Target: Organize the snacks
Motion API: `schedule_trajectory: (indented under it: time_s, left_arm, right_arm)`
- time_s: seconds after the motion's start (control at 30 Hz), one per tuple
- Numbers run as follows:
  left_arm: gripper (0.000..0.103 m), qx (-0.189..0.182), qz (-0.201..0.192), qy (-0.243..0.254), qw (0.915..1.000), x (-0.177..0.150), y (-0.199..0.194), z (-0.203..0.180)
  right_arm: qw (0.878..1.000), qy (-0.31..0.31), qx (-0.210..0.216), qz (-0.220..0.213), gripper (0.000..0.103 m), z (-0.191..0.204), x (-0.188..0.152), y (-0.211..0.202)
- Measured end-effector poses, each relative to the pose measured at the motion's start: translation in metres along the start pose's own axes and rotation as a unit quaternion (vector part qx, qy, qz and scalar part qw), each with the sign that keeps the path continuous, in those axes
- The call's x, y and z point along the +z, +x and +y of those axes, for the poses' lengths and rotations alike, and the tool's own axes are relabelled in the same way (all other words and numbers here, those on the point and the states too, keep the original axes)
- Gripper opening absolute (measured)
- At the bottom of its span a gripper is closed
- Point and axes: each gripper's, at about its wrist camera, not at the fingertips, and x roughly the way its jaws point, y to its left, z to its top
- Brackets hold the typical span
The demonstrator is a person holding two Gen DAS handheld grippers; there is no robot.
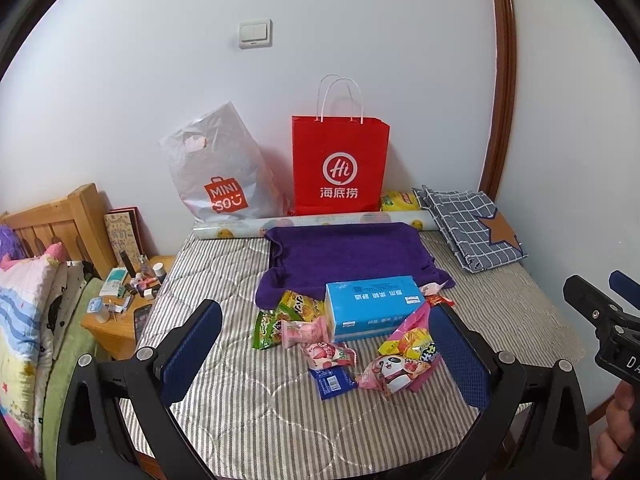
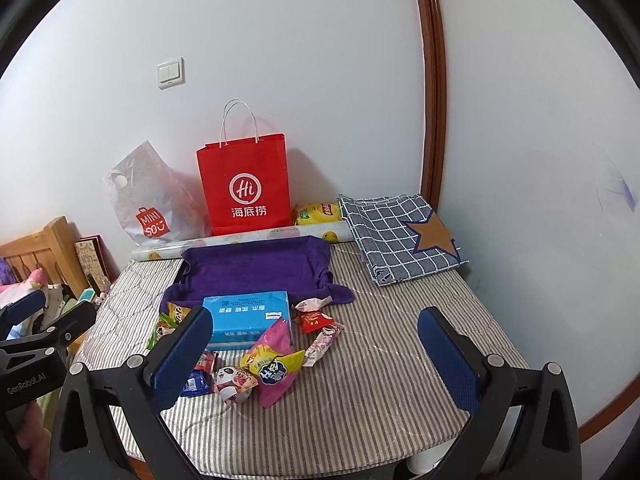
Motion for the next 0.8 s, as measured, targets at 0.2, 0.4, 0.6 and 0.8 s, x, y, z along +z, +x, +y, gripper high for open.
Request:
schedule_trajectory:
  time_s: [0.2, 0.4, 0.6, 0.8]
  left_arm:
    - [0.103, -0.003, 0.000, -0.005, 1.0000, 0.0010, -0.0008, 0.0007]
    - [0.103, -0.003, -0.003, -0.006, 1.0000, 0.0004, -0.0018, -0.0002]
    - [0.103, -0.005, -0.001, -0.008, 1.0000, -0.0018, -0.0006, -0.0009]
    - [0.103, -0.004, -0.003, -0.008, 1.0000, -0.0018, -0.0019, 0.0007]
  right_arm:
    - [1.000, -0.004, 0.001, -0.001, 0.103, 0.0014, -0.0003, -0.0021]
    - [1.000, -0.005, 0.002, -0.002, 0.103, 0.0028, 0.0005, -0.0029]
    - [1.000, -0.004, 0.005, -0.003, 0.103, 0.0036, -0.0018, -0.0029]
    - [1.000, -0.005, 0.008, -0.004, 0.103, 0.0058, -0.0027, -0.0032]
